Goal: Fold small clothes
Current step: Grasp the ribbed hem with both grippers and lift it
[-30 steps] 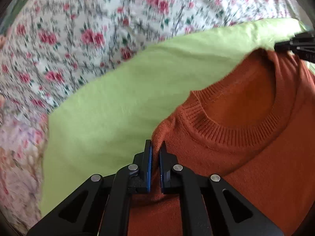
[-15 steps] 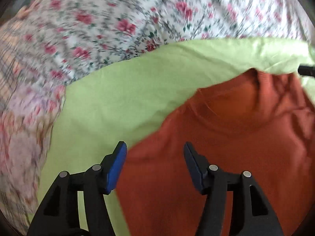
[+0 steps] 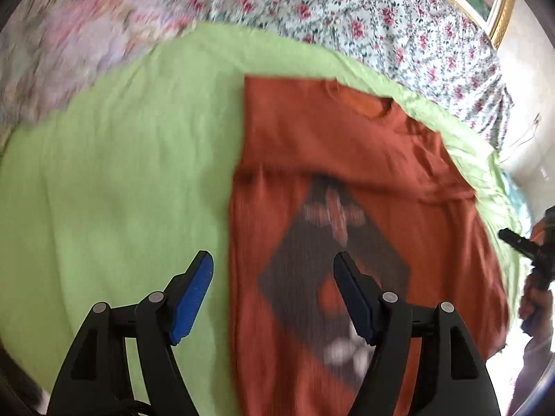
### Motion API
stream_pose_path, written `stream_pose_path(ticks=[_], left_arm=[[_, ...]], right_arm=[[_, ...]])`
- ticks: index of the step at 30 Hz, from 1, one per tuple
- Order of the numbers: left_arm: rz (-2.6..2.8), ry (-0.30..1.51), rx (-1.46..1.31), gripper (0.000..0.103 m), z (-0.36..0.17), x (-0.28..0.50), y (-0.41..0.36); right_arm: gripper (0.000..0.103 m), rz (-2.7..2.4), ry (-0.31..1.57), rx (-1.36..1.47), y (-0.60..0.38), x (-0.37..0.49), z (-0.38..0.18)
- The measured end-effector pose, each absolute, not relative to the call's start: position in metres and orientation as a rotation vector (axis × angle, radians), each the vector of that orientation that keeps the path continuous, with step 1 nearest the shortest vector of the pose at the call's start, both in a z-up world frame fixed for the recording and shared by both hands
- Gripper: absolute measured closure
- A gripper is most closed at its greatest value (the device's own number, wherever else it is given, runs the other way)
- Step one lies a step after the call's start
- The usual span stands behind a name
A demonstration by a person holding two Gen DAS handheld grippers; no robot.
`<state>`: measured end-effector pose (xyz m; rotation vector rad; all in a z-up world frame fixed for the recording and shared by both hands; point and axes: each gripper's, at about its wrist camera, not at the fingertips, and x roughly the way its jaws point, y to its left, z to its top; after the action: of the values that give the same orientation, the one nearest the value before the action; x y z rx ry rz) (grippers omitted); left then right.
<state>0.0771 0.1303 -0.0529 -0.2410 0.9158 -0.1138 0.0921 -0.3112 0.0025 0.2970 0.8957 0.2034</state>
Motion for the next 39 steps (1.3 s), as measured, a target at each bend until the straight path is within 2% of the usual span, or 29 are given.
stream_pose_path(ticks=[13,25,26,27,28,29,30,31,36,39], left_arm=[[-0.224,1.025,-0.286,0.028,-0.108,-0.040,0.125],[-0.322,1.040,-0.305,0.028,-0.125,-0.058,0.119],[-0.318,1.035,-0.298,0.035,-0.123,-0.058,0.118],[-0.311,1.029,-0.282,0.041,-0.122,-0.057,0.117],[-0.299,1.022,-0.254,0.056,-0.120,-0.056,0.116],[-0.291,1.015,-0.227,0.076,-0.118,-0.056,0.115],[-0.285,1.008,-0.212,0.087,-0.116,-0.057,0.115],[-0.288,1.000,-0.208,0.095,-0.113,-0.059,0.117],[-0.326,0.941,-0.211,0.096,-0.098,-0.070,0.126],[-0.341,0.971,-0.245,0.096,-0.105,-0.063,0.130]], right_arm=[[0.040,0.236,0.910,0.397,-0.324,-0.032,-0.009],[0.041,0.422,0.977,0.554,-0.330,-0.063,-0.039],[0.041,0.431,0.975,0.571,-0.328,-0.060,-0.042],[0.051,0.433,0.971,0.578,-0.327,-0.058,-0.044],[0.075,0.429,0.975,0.583,-0.326,-0.056,-0.046],[0.090,0.424,0.987,0.589,-0.324,-0.055,-0.049],[0.096,0.413,1.007,0.595,-0.324,-0.054,-0.052],[0.096,0.409,1.009,0.595,-0.324,-0.055,-0.052],[0.097,0.412,0.939,0.608,-0.348,-0.088,-0.028],[0.097,0.398,0.949,0.603,-0.354,-0.093,-0.030]])
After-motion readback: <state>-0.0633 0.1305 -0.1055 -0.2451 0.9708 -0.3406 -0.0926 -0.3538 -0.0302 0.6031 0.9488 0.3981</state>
